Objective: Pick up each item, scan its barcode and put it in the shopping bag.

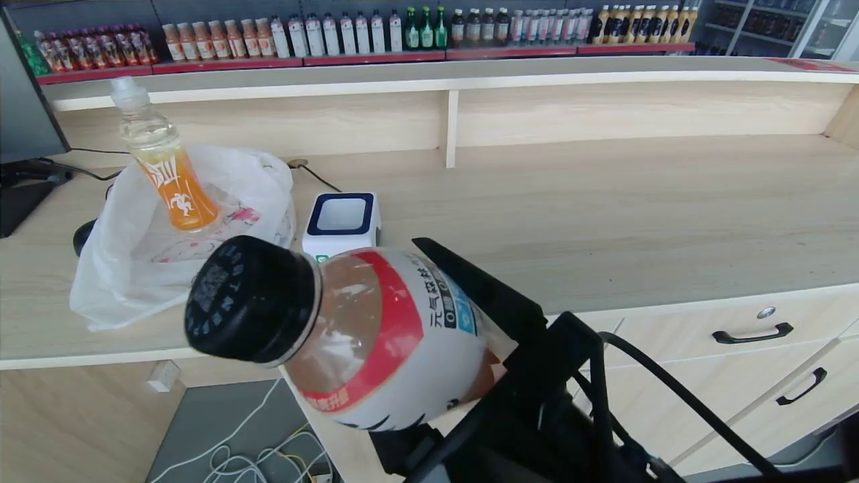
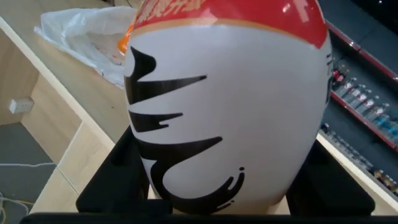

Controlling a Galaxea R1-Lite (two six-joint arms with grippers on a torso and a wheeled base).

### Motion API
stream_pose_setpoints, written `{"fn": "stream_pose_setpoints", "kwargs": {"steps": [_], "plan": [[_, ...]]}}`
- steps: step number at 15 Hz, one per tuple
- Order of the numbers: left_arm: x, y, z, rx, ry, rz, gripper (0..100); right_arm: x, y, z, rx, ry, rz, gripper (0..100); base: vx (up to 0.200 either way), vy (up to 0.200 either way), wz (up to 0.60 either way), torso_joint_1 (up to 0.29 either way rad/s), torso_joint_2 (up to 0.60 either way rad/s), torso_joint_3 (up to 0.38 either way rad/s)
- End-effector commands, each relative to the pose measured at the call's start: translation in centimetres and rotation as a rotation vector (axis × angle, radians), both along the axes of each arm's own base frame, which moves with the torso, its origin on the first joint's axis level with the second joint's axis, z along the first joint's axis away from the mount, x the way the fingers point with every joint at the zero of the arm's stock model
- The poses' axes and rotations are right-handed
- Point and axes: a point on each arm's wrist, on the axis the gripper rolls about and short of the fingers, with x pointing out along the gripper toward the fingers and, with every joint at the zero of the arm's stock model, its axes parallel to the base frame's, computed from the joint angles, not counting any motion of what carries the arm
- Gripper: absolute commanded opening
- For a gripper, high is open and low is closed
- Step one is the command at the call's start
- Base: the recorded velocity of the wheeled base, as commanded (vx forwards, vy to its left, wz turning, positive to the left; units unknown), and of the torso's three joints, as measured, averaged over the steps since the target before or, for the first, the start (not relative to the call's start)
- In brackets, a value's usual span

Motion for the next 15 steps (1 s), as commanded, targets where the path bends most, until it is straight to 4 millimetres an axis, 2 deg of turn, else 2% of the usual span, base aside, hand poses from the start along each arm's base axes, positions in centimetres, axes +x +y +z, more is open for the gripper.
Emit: {"fn": "stream_pose_setpoints", "kwargs": {"steps": [1,8,15], "plan": [[0.0,0.0,0.0,0.000,0.000,0.000,100,0.0,0.1,0.0,-0.051,-0.056,-0.002,0,0.000,0.000,0.00,0.000,0.00,0.000],[0.0,0.0,0.0,0.000,0.000,0.000,100,0.1,1.2,0.0,-0.241,-0.273,-0.037,0,0.000,0.000,0.00,0.000,0.00,0.000],[0.0,0.0,0.0,0.000,0.000,0.000,100,0.2,1.2,0.0,-0.313,-0.336,-0.072,0,0.000,0.000,0.00,0.000,0.00,0.000]]}}
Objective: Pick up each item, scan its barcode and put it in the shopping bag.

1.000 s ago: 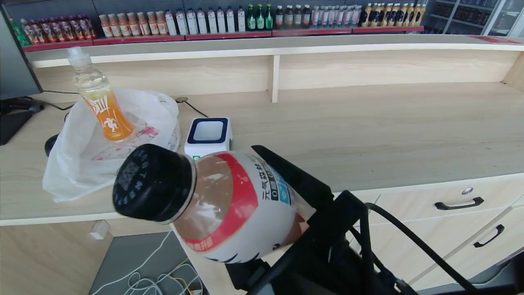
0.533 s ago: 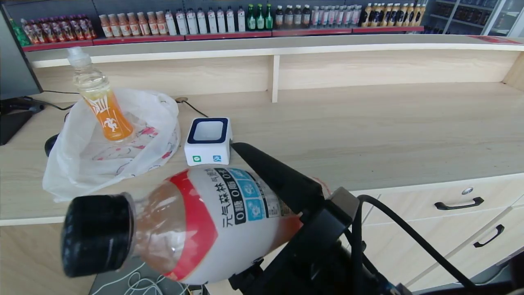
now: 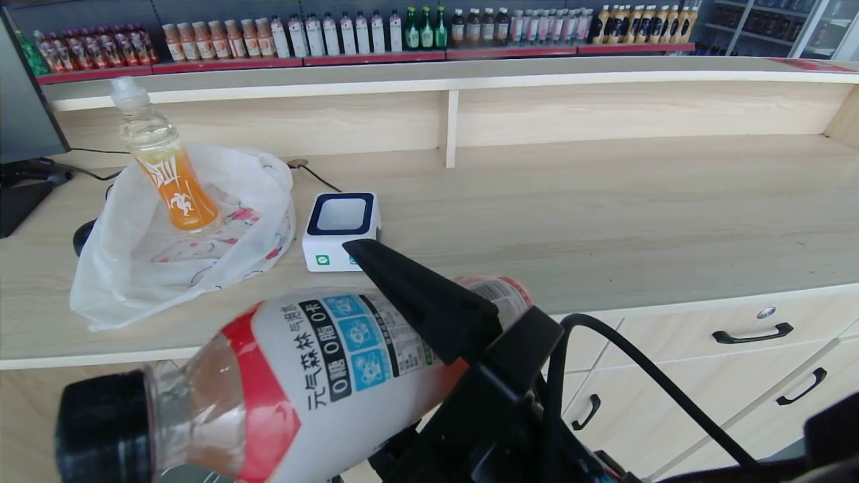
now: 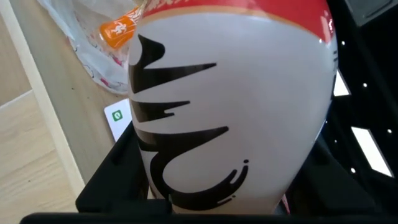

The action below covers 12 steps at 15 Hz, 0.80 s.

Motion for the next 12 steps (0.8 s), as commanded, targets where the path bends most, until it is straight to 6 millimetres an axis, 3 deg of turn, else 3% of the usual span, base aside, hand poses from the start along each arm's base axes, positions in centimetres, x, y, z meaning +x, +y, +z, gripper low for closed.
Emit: {"fn": "stream_pose_setpoints", "kwargs": {"steps": [1,12], "plan": [[0.00,0.00,0.00,0.000,0.000,0.000,100,0.02,0.11,-0.20,-0.017,-0.011,-0.002,0,0.000,0.000,0.00,0.000,0.00,0.000],[0.00,0.00,0.00,0.000,0.000,0.000,100,-0.02,0.49,-0.17,-0.177,-0.164,-0.028,0,0.000,0.000,0.00,0.000,0.00,0.000]]}}
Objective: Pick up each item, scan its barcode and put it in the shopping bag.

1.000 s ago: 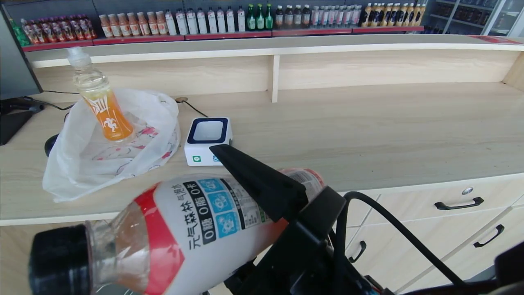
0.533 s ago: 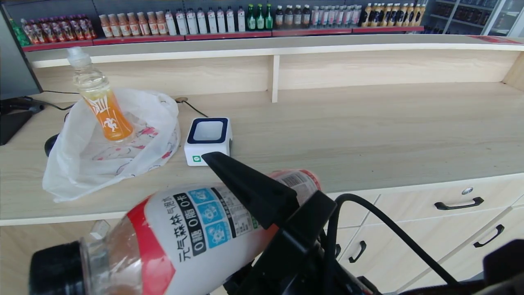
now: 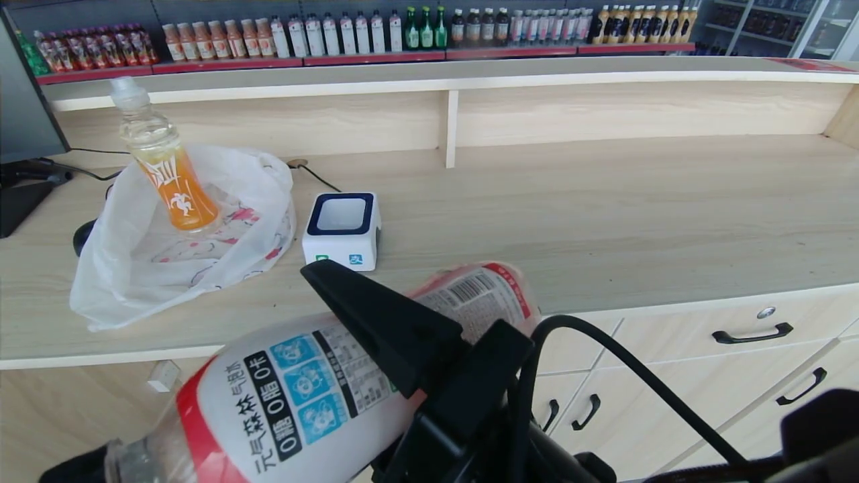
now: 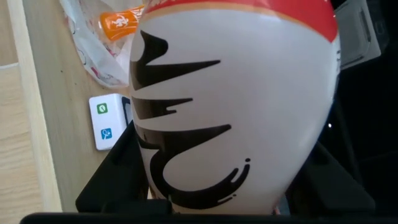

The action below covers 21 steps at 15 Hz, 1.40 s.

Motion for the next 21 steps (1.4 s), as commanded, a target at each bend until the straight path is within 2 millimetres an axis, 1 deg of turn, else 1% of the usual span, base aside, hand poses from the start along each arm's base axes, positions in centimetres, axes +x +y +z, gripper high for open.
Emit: {"fn": "stream_pose_setpoints", "kwargs": {"steps": [1,7,8,12,21], "plan": [[0.00,0.00,0.00,0.000,0.000,0.001,100,0.00,0.04,-0.05,-0.005,-0.004,-0.001,0,0.000,0.000,0.00,0.000,0.00,0.000],[0.00,0.00,0.00,0.000,0.000,0.000,100,-0.01,-0.24,-0.14,-0.057,-0.068,-0.038,0,0.000,0.000,0.00,0.000,0.00,0.000],[0.00,0.00,0.00,0.000,0.000,0.000,100,-0.02,-0.28,-0.13,-0.086,-0.104,-0.052,0,0.000,0.000,0.00,0.000,0.00,0.000],[0.00,0.00,0.00,0.000,0.000,0.001,100,-0.03,-0.32,-0.03,-0.117,-0.159,-0.076,0,0.000,0.000,0.00,0.000,0.00,0.000],[0.00,0.00,0.00,0.000,0.000,0.001,100,-0.04,-0.32,-0.02,-0.121,-0.166,-0.078,0,0.000,0.000,0.00,0.000,0.00,0.000]]}}
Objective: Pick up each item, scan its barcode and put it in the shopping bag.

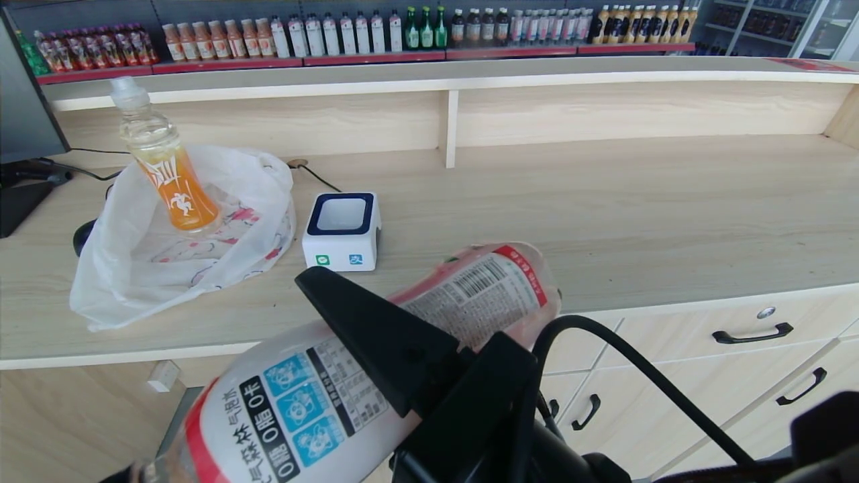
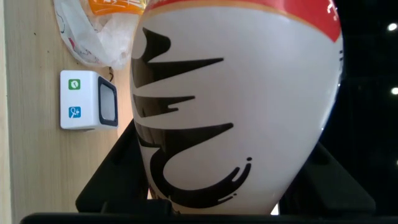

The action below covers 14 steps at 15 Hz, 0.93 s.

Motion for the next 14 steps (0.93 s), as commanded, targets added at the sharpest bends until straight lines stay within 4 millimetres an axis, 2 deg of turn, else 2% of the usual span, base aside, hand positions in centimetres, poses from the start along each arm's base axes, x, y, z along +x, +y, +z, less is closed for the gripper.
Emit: {"fn": "stream_pose_setpoints", "kwargs": {"steps": [1,7,11,14], "plan": [[0.00,0.00,0.00,0.000,0.000,0.000,100,-0.02,-0.03,0.00,0.002,0.002,0.001,0,0.000,0.000,0.00,0.000,0.00,0.000],[0.00,0.00,0.00,0.000,0.000,0.000,100,-0.01,-0.21,0.07,0.116,0.105,0.051,0,0.000,0.000,0.00,0.000,0.00,0.000],[0.00,0.00,0.00,0.000,0.000,0.000,100,0.10,-0.23,0.02,0.242,0.267,0.111,0,0.000,0.000,0.00,0.000,0.00,0.000],[0.00,0.00,0.00,0.000,0.000,-0.001,100,0.11,-0.21,0.03,0.426,0.493,0.216,0,0.000,0.000,0.00,0.000,0.00,0.000]]}}
